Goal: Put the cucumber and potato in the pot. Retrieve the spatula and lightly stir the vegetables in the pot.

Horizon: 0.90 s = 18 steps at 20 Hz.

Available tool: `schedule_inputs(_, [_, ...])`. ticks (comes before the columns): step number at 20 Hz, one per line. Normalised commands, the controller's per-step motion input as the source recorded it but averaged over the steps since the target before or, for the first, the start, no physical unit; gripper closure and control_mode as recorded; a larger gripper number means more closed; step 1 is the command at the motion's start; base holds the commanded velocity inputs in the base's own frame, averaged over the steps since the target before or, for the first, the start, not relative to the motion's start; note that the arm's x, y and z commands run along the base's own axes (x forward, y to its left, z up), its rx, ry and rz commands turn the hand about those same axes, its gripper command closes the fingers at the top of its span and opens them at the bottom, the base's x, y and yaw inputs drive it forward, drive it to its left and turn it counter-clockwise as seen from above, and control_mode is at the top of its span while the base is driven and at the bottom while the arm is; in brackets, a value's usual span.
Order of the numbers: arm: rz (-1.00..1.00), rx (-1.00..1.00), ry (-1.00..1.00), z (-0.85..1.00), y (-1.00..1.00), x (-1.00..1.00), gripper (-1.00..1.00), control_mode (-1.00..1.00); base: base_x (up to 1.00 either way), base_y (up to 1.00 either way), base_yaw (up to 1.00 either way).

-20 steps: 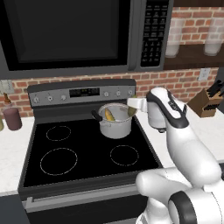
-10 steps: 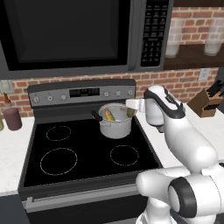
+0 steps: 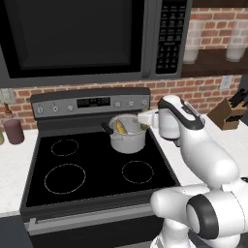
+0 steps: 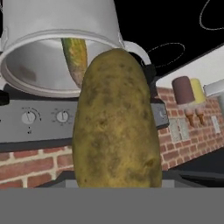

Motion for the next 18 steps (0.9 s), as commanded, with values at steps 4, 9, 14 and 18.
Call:
schedule_inputs(4, [-0.03,-0.04,0.0,-0.08,0.0,0.15,1.0,-1.0,0.0,0.0,0.0])
schedule_inputs(9, [-0.03,-0.02,0.05,-0.15,0.0,0.22,1.0,-1.0,0.0,0.0,0.0])
schedule_inputs(14, [-0.02,0.0,0.08,-0.12,0.0,0.19,1.0,-1.0,0.0,0.0,0.0])
schedule_inputs(18, [-0.01,-0.04,0.01,-0.19,0.0,0.11,1.0,-1.0,0.0,0.0,0.0])
